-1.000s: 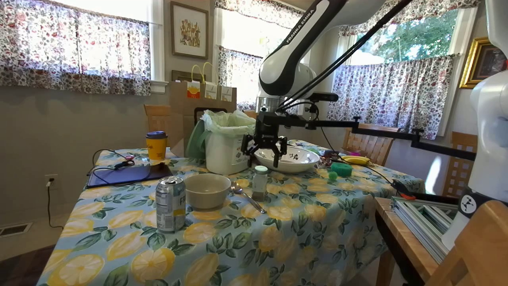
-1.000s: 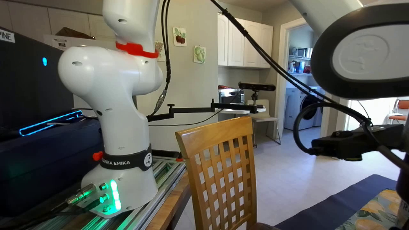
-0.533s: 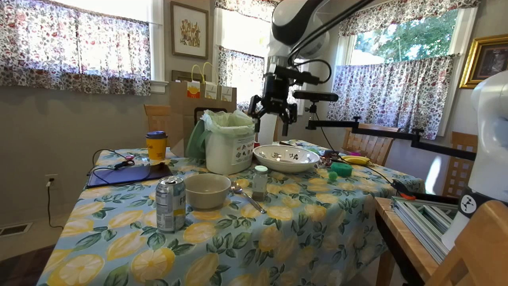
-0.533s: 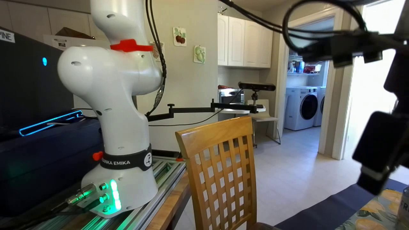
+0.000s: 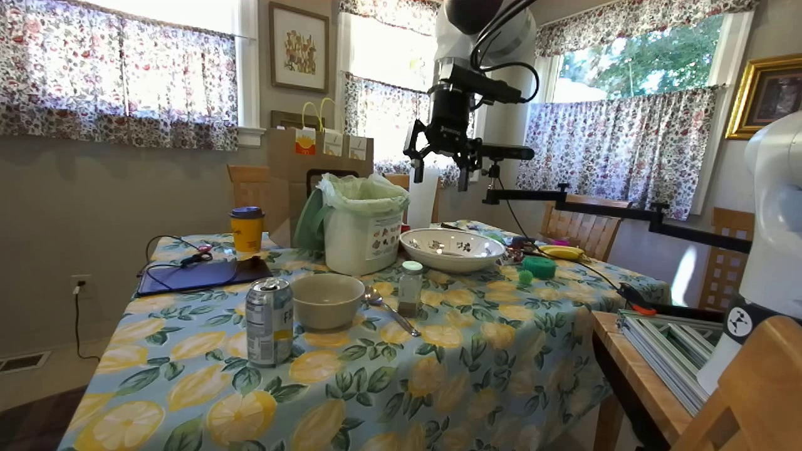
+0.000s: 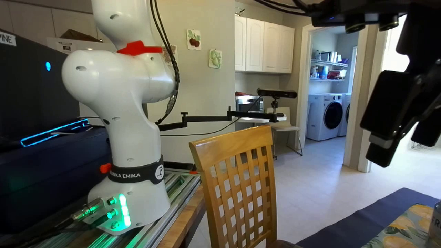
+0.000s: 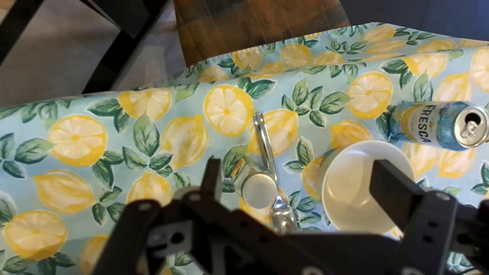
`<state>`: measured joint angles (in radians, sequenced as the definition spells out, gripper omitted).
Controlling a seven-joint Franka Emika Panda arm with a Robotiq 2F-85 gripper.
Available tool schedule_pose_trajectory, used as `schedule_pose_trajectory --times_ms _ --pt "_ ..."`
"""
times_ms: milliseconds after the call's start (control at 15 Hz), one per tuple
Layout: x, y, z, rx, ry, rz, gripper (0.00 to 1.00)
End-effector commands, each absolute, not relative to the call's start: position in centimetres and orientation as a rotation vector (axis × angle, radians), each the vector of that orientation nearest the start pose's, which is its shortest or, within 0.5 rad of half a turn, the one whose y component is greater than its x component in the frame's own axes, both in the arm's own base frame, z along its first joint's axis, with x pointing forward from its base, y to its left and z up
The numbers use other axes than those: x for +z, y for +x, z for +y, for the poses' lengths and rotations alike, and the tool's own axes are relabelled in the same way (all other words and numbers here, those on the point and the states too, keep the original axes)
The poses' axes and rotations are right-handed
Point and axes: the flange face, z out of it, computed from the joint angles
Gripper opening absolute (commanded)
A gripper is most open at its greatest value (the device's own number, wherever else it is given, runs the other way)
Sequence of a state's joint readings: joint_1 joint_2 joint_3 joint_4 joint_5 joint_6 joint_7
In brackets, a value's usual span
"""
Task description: Put the lid on the bottle
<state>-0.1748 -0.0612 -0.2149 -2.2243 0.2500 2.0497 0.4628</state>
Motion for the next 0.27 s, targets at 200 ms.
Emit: schedule_pose_trajectory --times_ms 200 --pt "38.98 47.22 -18.01 0.184 -2.571 1.373 1.00"
